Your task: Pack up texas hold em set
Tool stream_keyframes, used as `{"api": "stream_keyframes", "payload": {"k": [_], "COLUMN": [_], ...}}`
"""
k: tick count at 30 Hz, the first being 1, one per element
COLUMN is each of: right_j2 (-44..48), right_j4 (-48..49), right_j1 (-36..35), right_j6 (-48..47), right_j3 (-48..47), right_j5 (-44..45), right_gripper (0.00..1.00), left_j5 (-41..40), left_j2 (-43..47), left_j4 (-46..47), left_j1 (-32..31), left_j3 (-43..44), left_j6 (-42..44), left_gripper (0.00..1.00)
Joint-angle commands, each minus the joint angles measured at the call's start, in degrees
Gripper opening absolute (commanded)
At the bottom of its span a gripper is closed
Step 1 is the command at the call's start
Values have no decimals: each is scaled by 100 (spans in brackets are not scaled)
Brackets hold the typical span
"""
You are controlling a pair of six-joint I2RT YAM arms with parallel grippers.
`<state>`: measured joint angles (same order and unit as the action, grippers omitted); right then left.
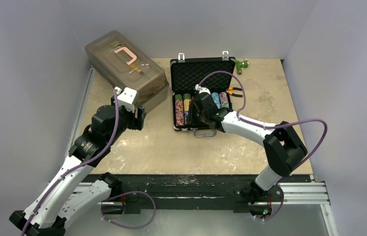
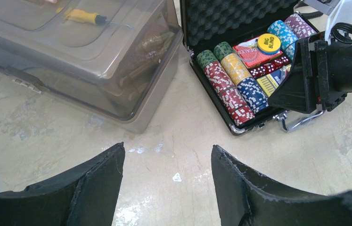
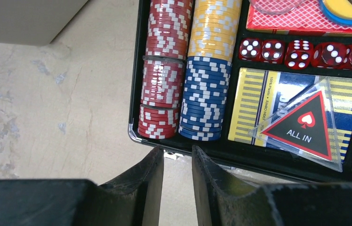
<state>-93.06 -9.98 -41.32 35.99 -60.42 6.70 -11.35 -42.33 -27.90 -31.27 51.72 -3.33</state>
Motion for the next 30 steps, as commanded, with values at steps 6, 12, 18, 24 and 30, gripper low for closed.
{"api": "stream_keyframes", "payload": {"k": [6,12,18,24,30], "right_j2": [-443,-505,245,971,1114], "right_j4": [156,-80,-458,-830,-997], "right_j1": [28,28,136,841,1953], "right_j6": [-123,-294,-507,-539,-140], "right_j3": [-298,-617,-794,-1123,-1821], "right_j5": [14,106,523,615,-35], "right_gripper": [27,28,40,81,99], "left_j5": [27,10,40,70,72], "left_j2": [-4,-3,5,36,57], "left_j4": [186,180,171,163,162], "left_j1": [-28,-21,-22,-22,-26], "left_j3": [-13,-11,2,-3,-2], "left_j6": [104,104,95,74,71], "left_gripper": [65,66,66,66,66]}}
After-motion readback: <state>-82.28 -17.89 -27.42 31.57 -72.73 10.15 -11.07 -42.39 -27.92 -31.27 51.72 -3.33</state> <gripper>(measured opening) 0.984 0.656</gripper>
